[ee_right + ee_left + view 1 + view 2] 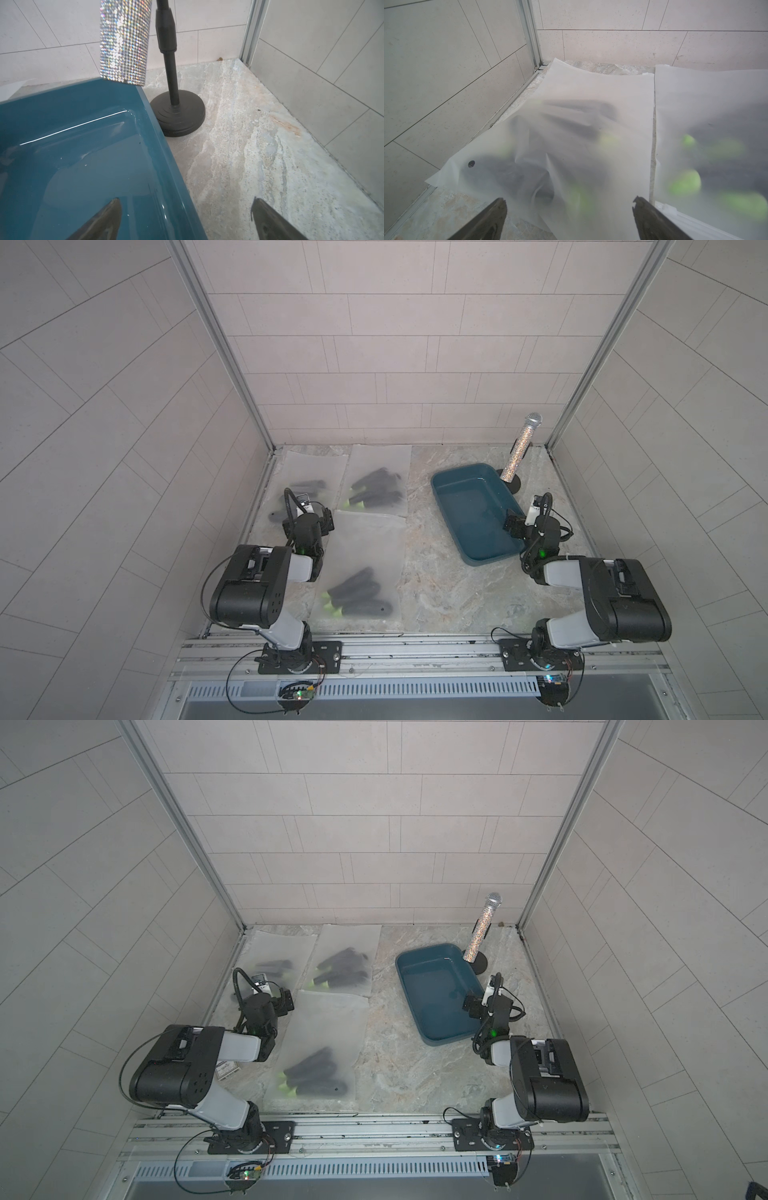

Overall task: Place the eggplant in a zip-top bag and seal the zipper
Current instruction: Reset both arms

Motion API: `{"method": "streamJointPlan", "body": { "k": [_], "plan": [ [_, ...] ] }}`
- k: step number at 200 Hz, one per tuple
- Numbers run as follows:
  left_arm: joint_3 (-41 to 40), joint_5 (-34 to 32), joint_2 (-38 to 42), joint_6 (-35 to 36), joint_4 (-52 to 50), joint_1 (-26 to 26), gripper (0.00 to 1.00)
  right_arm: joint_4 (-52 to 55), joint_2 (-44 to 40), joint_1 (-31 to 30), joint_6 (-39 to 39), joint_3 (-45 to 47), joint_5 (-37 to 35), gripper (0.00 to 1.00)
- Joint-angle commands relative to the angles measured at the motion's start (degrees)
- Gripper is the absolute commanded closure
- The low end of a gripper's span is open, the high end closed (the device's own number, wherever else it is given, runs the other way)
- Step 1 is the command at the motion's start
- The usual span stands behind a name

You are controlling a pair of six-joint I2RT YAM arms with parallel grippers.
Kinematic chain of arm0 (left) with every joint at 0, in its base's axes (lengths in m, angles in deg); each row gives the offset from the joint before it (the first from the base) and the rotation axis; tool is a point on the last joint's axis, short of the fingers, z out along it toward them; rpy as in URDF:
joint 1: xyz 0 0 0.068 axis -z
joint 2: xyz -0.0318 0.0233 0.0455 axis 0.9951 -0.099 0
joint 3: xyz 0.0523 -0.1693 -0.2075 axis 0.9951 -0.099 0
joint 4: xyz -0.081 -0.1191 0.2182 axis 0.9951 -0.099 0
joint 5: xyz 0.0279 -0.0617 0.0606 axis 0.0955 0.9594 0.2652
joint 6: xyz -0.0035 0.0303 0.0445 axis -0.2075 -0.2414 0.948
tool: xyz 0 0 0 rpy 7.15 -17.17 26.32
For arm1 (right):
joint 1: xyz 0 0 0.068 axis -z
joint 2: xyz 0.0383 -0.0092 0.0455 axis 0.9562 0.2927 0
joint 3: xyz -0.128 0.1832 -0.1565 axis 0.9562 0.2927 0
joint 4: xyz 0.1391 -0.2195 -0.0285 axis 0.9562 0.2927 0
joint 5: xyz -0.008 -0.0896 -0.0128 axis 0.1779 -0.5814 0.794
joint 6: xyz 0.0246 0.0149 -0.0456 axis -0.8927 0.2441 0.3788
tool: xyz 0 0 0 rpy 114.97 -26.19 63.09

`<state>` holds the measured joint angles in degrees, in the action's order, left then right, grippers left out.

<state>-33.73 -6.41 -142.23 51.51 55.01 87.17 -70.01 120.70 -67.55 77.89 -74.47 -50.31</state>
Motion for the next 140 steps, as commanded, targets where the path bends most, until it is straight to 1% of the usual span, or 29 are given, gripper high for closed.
{"method": "streamJointPlan", "body": {
  "k": [1, 19, 32, 49, 82, 97, 108, 140],
  "plan": [
    [0.67, 1.15, -0.07, 0.90, 0.63, -0.52, 0.00, -7.88, 3.18, -2.05, 2.82, 1.20, -1.08, 0.01],
    [1.24, 2.68, -0.18, 1.62, -0.53, -0.46, 0.00, -12.88, 6.28, -3.68, 4.05, 1.99, -2.64, 0.01],
    [1.29, 2.80, -0.18, 1.64, -0.52, -0.36, 0.00, -9.17, 5.25, -4.15, 5.06, 0.94, -2.35, 0.01],
    [1.58, 2.65, -0.32, 1.63, -1.00, -0.30, 0.00, -8.17, 5.72, -4.79, 5.62, -0.09, -2.33, 0.00],
    [1.85, 2.45, -0.39, 1.89, -1.31, -0.30, 0.00, 0.67, 5.09, -5.09, 5.40, -4.00, -3.84, 0.00],
    [1.73, 2.51, -0.24, 1.97, -1.39, -0.12, 0.00, -1.20, 5.49, -5.14, 5.35, -3.51, -3.92, 0.01],
    [1.77, 2.44, -0.30, 1.97, -1.22, -0.12, 0.00, 0.10, 5.12, -5.12, 5.43, -3.81, -3.89, 0.00],
    [1.59, 2.51, -0.14, 2.01, -1.15, -0.08, 0.00, -0.63, 5.36, -5.09, 5.34, -3.63, -3.85, 0.00]
  ]
}}
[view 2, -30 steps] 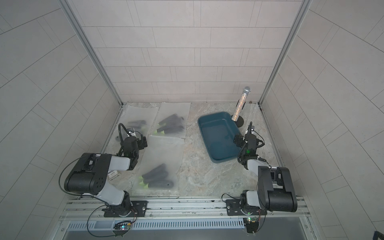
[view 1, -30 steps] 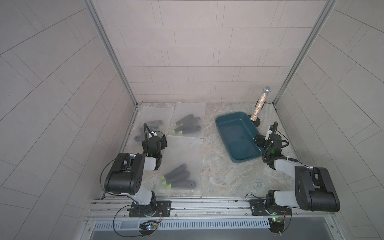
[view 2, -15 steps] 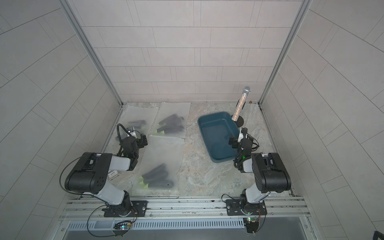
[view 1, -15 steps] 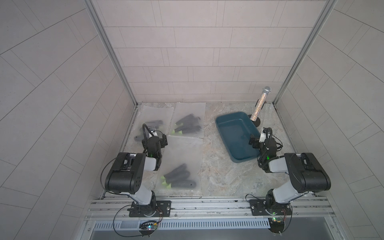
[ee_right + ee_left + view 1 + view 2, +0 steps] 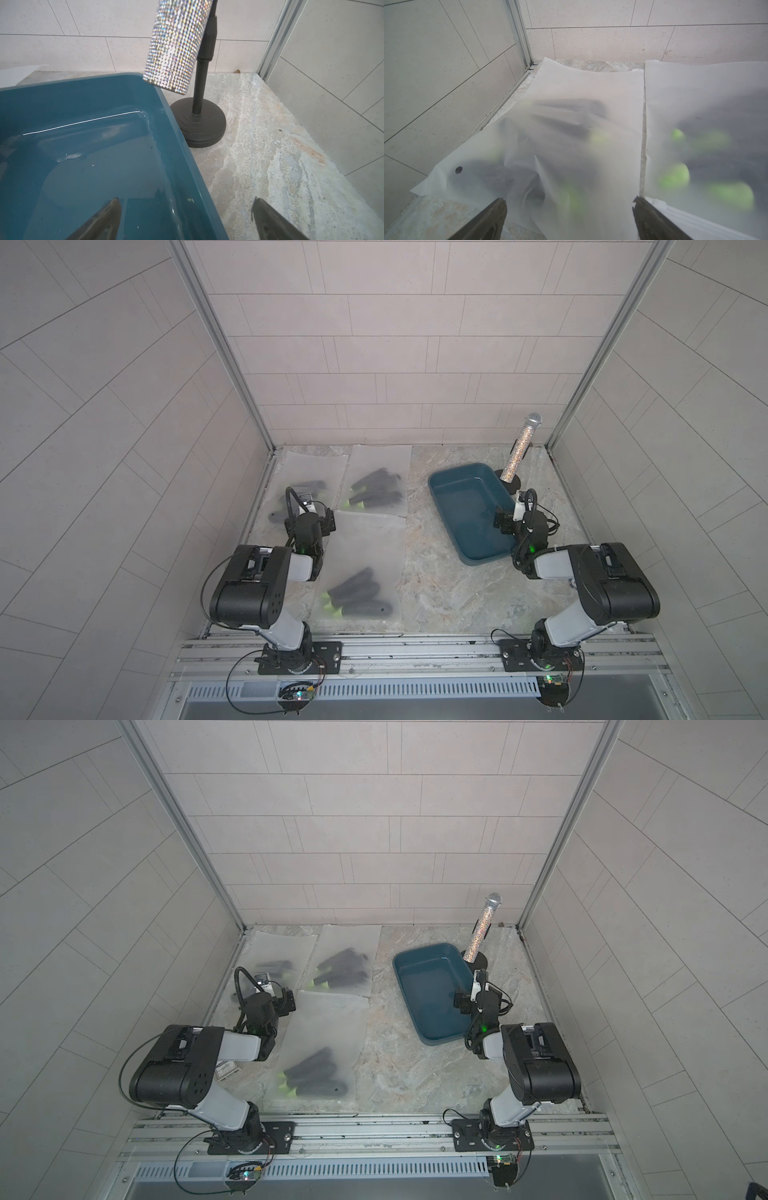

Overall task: Place the eggplant in a zip-top bag and seal the zipper
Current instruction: Reset both arms

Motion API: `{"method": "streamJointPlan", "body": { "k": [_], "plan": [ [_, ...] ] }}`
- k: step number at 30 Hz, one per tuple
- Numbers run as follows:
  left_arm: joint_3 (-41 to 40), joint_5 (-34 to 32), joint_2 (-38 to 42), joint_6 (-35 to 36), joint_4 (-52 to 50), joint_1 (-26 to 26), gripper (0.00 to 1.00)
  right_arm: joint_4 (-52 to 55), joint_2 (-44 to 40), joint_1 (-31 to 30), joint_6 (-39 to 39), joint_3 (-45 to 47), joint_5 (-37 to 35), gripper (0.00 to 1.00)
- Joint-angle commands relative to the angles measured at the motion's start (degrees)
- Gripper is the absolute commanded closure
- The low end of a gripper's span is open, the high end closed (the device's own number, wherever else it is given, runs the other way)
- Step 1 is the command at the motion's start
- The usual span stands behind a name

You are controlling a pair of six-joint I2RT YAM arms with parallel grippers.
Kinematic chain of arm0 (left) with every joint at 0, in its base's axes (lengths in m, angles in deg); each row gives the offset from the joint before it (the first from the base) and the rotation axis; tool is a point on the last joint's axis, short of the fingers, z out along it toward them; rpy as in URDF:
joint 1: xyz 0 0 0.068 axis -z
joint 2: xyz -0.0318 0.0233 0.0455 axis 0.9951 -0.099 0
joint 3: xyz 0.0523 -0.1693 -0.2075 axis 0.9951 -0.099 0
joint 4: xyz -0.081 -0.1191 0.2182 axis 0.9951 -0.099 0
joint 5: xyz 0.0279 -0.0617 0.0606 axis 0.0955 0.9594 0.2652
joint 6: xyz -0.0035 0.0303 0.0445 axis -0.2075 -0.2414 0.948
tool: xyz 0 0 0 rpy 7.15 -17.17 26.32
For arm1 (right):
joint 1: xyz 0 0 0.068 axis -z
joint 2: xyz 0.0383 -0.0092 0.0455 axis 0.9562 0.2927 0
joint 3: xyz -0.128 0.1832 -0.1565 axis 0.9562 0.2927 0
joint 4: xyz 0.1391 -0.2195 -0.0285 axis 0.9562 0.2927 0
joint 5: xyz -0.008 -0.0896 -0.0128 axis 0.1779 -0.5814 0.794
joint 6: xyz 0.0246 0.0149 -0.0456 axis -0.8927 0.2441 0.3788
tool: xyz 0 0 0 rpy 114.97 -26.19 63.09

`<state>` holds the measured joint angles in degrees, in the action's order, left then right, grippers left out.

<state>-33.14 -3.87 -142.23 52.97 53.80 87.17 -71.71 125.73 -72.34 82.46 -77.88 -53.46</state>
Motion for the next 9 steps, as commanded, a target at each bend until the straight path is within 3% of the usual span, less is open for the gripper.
{"method": "streamJointPlan", "body": {
  "k": [1, 9],
  "plan": [
    [1.00, -0.02, -0.16, 0.52, 0.10, -0.11, 0.00, 0.99, 0.39, -0.30, 0.74, -0.28, -0.71, 0.00],
    [1.05, -0.01, -0.15, 0.59, 0.14, -0.13, 0.00, 1.01, 0.38, -0.29, 0.72, -0.22, -0.59, 0.00]
  ]
}}
